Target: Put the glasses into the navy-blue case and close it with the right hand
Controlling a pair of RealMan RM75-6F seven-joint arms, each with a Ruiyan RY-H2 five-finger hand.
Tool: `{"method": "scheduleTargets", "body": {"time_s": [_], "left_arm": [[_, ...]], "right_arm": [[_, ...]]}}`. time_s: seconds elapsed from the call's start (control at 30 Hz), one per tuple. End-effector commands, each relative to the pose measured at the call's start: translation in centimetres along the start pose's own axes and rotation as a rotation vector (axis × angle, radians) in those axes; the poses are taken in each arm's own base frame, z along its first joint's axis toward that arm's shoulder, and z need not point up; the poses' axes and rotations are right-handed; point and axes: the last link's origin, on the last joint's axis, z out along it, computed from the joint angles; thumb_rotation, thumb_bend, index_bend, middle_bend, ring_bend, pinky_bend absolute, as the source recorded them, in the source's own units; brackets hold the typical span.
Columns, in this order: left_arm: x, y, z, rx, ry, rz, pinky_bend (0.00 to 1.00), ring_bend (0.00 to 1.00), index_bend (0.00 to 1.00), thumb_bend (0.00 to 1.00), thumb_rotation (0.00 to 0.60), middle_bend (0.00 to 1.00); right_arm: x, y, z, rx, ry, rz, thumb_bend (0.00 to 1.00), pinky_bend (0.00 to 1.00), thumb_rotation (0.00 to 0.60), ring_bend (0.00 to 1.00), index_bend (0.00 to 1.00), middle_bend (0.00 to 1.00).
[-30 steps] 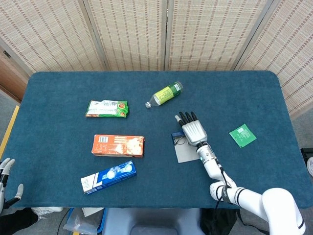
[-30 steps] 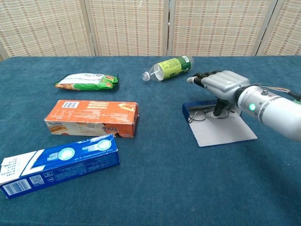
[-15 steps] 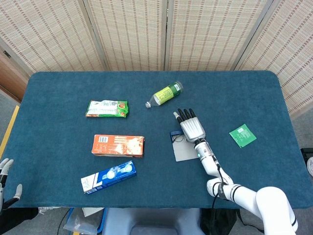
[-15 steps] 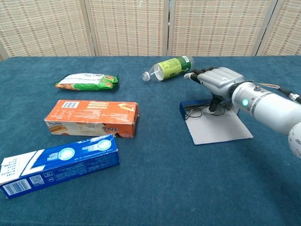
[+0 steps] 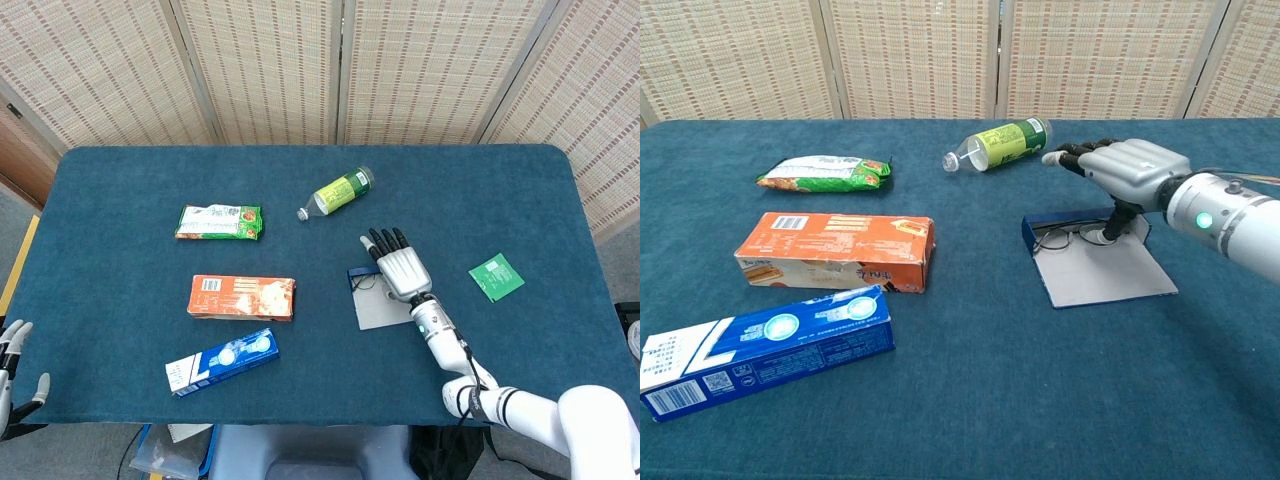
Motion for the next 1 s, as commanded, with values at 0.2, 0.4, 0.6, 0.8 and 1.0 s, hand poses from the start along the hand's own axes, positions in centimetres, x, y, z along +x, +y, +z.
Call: {"method": "scheduleTargets", "body": {"time_s": [0.2,0.4,0.6,0.8,1.0], "left_arm": [[0.0,0.5,0.3,-0.019,0.001,-0.002,0.0,0.0,0.07,0.42,0.6,0.0],[0.0,0.8,0.3,-0.028,0.0,-0.004,0.0,0.0,0.07,0.42,0.6,0.0],[-0.1,1.0,0.3,-0.032,-0.002,-0.003,0.0,0.0,0.07,0.42,0.6,0.0],[-0.1,0.9,0.2,-0.027,-0.002,-0.002,0.0,0.0,0.07,0.42,0.6,0.0],[-0.1,0.7,0.0,-0.017,-0.006,-0.001,0.0,0.0,0.07,0.42,0.6,0.0]], "right_arm": [[0.9,1.7,-5.3,0.004,0.062,0.024,0.22,0.03,0.6,0.0,0.0,0.03],[-0.5,2.8,-9.1,-0.014,0.068,0.028,0.23,0.03,0.6,0.0,0.0,0.03],[-2.5,3.1,-10.0,-0.024,0.015,0.028,0.21,0.03,0.6,0.0,0.0,0.03],[-4.1,3.3,-9.6,-0.029,-0.019,0.018,0.21,0.03,0.6,0.0,0.0,0.03],[-5.0,3.4,-9.0,-0.029,-0.031,0.009,0.21,0.03,0.6,0.0,0.0,0.03]]}}
